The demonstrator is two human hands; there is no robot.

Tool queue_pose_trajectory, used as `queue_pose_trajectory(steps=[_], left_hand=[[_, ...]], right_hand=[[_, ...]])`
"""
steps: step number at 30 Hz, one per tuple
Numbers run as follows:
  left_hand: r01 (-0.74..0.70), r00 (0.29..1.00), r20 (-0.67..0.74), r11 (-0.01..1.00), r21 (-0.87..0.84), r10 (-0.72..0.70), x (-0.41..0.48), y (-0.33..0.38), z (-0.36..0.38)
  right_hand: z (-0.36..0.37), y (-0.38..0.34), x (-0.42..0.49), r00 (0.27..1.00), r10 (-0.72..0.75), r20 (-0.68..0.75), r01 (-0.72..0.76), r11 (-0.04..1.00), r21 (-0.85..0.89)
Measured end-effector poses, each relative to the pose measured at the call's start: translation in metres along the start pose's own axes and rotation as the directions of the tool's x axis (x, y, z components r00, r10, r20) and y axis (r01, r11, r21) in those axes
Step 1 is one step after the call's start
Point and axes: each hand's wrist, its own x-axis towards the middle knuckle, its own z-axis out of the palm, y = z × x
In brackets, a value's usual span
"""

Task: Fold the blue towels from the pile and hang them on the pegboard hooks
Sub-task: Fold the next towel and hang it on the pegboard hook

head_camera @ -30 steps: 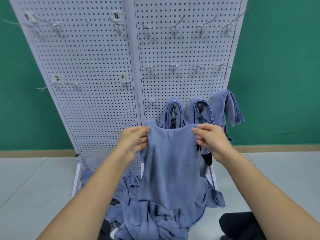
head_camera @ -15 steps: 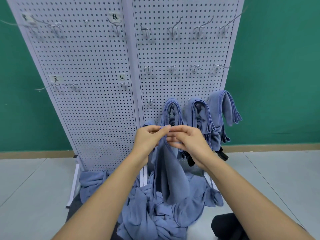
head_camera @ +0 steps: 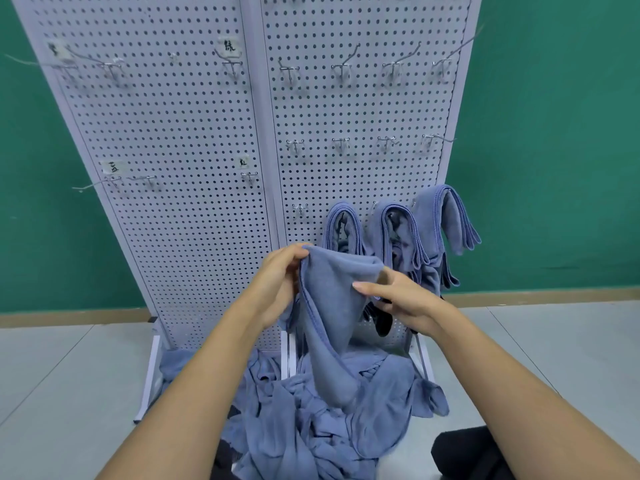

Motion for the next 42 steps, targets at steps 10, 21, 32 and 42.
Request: queue_pose_trajectory(steps=[10,21,32,42], left_hand=[[0.064,0.988,-0.143,0.996,0.065,-0.054,0.005,-0.012,-0.011],[-0.038,0.998,0.057,0.975,0.221,0.026,0.013,-0.025,0.028],[0.051,0.999,-0.01,0.995,0.088,-0.05,0.01,-0.031,0.025],[0.409,0.907,-0.098,0.912,-0.017,-0.409,-0.03,-0.077,0.042]], right_hand=[[0.002,-0.019,-0.015,0.937,-0.265,-0.226,0.28,0.959,0.036],[-0.013,-0.02,-0.028,0.888,-0.451,-0.094,0.28,0.691,-0.666],[-0.002,-0.055,-0.034,0.923,-0.384,0.003,0.256,0.61,-0.75],[-0.007,-0.151,-0.076,0.875,-0.48,-0.068,0.278,0.612,-0.741]])
